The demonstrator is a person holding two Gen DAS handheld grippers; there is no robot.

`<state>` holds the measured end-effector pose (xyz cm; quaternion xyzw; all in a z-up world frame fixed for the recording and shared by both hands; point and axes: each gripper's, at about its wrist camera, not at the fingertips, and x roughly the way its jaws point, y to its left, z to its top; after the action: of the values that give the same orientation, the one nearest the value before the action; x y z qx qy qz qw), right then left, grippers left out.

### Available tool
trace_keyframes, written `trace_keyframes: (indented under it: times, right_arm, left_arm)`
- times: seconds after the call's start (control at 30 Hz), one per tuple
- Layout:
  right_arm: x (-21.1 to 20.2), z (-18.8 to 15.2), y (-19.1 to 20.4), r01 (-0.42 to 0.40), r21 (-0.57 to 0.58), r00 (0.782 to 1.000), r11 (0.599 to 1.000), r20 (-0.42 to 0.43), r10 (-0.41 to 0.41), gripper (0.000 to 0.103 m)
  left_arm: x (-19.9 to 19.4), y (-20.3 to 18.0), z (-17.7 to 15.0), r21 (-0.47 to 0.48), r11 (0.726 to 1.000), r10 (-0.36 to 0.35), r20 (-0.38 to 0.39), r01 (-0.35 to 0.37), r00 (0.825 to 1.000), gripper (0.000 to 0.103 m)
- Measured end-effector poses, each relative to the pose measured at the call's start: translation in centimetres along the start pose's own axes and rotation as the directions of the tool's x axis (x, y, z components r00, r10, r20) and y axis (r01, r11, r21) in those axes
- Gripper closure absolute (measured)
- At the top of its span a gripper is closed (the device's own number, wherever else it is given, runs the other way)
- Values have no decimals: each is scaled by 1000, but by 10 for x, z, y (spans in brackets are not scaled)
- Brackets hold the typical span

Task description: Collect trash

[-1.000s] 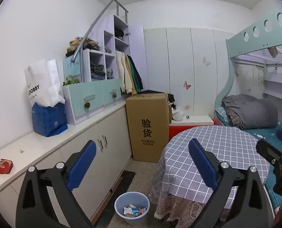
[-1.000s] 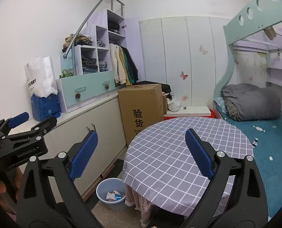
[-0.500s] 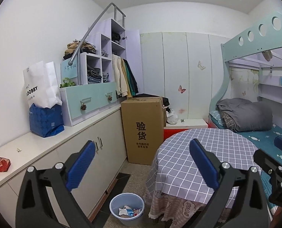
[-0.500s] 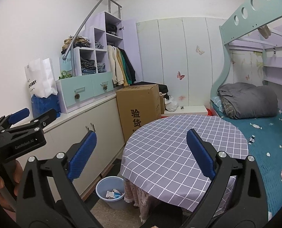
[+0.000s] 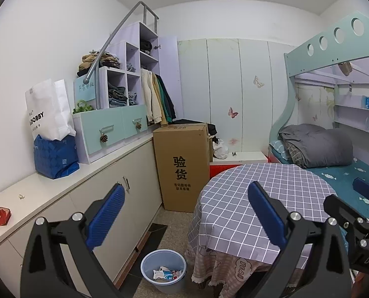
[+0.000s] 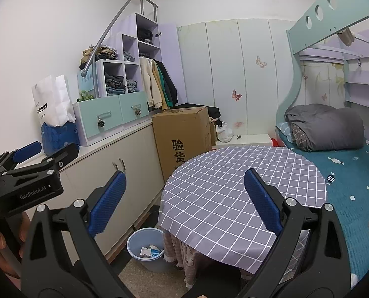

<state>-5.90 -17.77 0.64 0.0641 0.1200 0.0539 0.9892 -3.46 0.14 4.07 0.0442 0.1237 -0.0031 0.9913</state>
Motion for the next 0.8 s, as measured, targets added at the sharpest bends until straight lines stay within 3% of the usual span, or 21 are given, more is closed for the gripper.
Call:
trace_keyframes:
  times: [0.8]
  right_arm:
    - [1,-2,3,-7,3,1000,1000,-13,7,9]
  left_arm:
    - [5,0,-2,-5,1000,2,-18,-2,1000,6]
